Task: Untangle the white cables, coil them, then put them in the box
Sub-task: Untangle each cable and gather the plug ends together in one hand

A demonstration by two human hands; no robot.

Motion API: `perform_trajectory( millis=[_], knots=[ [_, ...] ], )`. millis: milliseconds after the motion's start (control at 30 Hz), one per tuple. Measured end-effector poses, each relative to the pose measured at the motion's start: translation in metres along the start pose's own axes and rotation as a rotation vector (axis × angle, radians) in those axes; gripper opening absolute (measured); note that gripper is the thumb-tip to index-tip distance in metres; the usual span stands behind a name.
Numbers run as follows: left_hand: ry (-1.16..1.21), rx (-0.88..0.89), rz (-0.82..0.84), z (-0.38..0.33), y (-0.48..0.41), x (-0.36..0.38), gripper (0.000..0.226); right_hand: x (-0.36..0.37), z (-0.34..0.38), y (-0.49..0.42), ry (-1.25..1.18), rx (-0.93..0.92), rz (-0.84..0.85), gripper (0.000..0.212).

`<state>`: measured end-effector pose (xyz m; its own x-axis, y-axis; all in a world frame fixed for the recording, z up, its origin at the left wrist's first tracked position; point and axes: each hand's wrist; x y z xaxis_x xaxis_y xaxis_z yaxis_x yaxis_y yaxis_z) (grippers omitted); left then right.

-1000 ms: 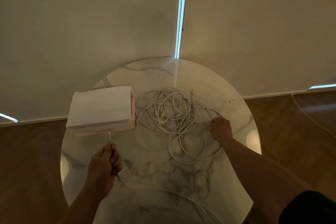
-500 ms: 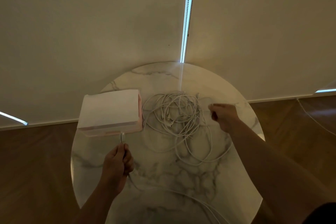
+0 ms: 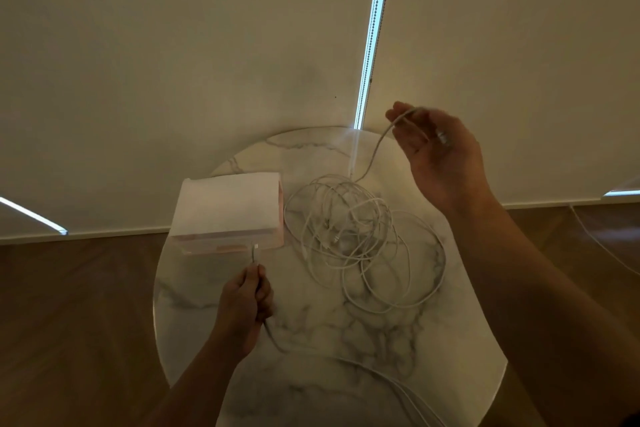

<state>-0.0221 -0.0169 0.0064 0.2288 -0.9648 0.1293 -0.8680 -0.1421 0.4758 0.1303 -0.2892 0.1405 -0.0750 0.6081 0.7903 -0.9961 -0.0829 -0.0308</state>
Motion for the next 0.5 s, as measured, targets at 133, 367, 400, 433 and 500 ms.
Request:
perform_trajectory(
  millis=[133,367,400,433,500],
  knots=[
    [0.011,0.003,0.009,-0.003,0.002,0.003,0.032,0.022,0.014,-0.004,-0.008,-0.052,0.004,0.039],
    [0.025,0.019,-0.001,-0.011,0.005,0.014,0.032,-0.012,-0.061,0.048,0.646,0.007,-0.075,0.012],
    [0.034,0.018,-0.003,-0.012,0.005,0.016,0.032,-0.016,-0.075,0.065,0.652,0.081,-0.090,0.010],
    [0.045,0.015,-0.007,-0.012,0.005,0.018,0.032,-0.020,-0.088,0.081,0.647,0.151,-0.103,0.010],
    [0.071,0.004,-0.016,-0.013,0.006,0.023,0.032,-0.023,-0.110,0.108,0.648,0.264,-0.123,0.012]
  ],
)
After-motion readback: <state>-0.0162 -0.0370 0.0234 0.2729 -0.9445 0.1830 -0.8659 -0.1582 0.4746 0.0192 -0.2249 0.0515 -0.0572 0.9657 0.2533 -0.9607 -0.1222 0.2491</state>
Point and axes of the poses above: each hand's wrist, its own y-axis away from the middle knuckle, its own x-axis out of the palm, z = x × y, and after that the axes turned 12 degrees about -y, right-handed
